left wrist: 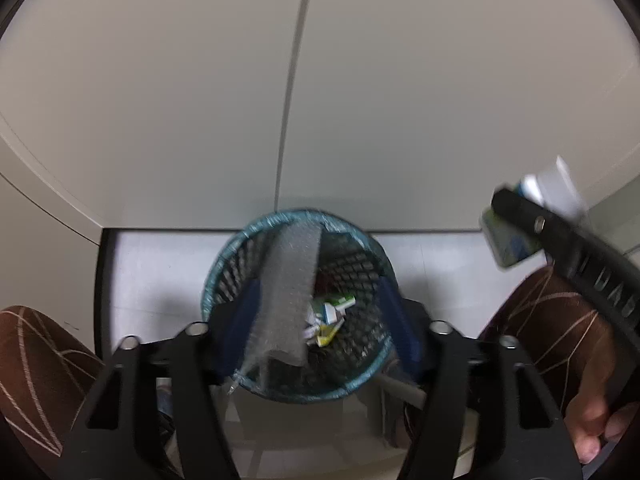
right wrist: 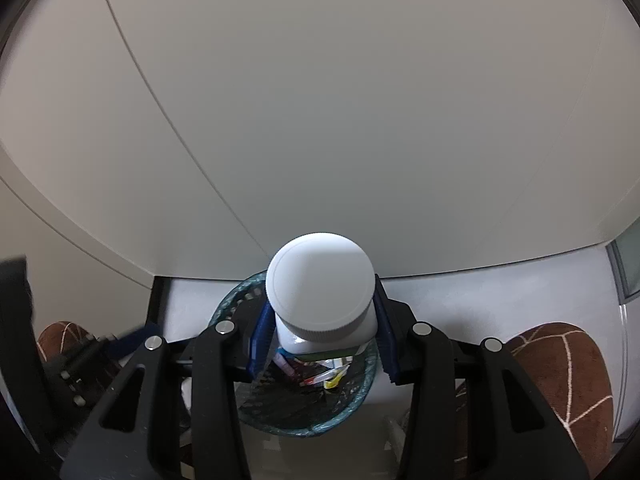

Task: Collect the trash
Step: 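Open the left gripper over the wastebasket while the right gripper releases the medicine bottle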

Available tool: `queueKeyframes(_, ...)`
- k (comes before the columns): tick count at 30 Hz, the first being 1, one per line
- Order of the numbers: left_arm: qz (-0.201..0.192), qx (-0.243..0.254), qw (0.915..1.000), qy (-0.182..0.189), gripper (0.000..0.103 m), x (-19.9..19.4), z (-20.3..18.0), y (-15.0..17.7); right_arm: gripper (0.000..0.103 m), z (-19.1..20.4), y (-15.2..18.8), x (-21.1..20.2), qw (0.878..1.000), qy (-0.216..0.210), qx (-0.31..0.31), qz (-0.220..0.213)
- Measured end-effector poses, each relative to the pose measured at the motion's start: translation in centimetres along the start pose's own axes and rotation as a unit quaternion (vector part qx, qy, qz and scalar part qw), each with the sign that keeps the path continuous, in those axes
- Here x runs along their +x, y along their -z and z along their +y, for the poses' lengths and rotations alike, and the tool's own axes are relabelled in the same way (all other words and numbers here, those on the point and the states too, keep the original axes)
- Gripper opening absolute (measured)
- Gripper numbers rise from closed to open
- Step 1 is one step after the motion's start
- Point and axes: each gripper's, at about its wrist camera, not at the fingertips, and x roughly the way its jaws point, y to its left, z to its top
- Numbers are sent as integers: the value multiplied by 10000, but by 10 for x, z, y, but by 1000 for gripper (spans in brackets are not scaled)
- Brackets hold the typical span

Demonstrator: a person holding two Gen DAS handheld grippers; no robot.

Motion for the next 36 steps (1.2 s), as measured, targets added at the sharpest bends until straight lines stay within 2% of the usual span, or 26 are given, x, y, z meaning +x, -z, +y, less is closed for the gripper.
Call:
queueKeyframes(7, -359, -49, 9988, -331, 87, -23, 28, -13, 42, 15, -1, 10, 9986, -333, -386, 164)
queueKeyframes(11, -377, -125, 9985, -375, 90, -26, 39, -18, 42, 25, -1, 20, 9963, -513, -585, 366)
queueKeyframes(19, -430, -151, 9979, -458, 95, -31, 47, -22, 42, 39, 3, 27, 9937, -574, -786, 562)
queueKeyframes(28, -467, -387, 9969, -504, 97, -33, 56, -21, 62, 23, 2, 14, 9955, -483, -694, 421)
queueKeyframes(33, -500, -469, 9962, -541, 97, -37, 56, -21, 84, 12, -3, -4, 9978, -240, -575, 244)
queueKeyframes(36, -488, -342, 9968, -526, 97, -42, 53, -22, 91, 3, -10, -24, 9982, -166, -561, 135)
